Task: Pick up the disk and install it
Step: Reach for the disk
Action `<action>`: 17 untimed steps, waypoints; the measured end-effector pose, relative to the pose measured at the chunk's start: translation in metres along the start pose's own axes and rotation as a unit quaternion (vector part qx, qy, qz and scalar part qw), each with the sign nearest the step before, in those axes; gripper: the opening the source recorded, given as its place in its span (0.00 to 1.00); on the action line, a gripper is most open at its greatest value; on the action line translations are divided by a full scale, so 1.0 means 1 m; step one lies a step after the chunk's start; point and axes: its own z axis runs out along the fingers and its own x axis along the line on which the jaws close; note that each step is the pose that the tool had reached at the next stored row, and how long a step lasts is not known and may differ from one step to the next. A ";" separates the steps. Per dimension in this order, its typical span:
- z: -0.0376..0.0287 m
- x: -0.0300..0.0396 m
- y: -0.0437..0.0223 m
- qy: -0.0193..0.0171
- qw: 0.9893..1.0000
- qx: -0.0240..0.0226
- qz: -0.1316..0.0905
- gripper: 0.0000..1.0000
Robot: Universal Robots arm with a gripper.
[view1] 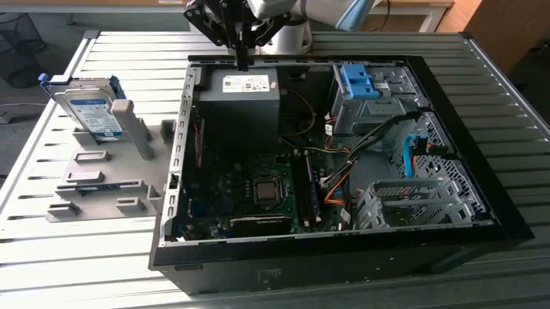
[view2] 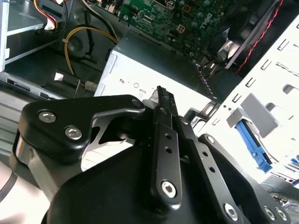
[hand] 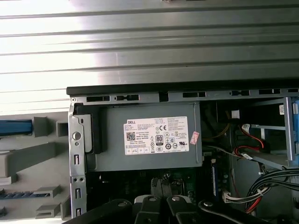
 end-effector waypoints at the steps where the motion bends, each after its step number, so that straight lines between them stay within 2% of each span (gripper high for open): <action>1: 0.0000 0.0008 0.0000 0.000 1.000 0.000 0.000 0.11; 8: 0.0000 0.0058 -0.0004 0.000 1.000 0.000 0.000 0.11; 17: -0.0001 0.0077 -0.0006 0.000 1.000 0.000 0.000 0.11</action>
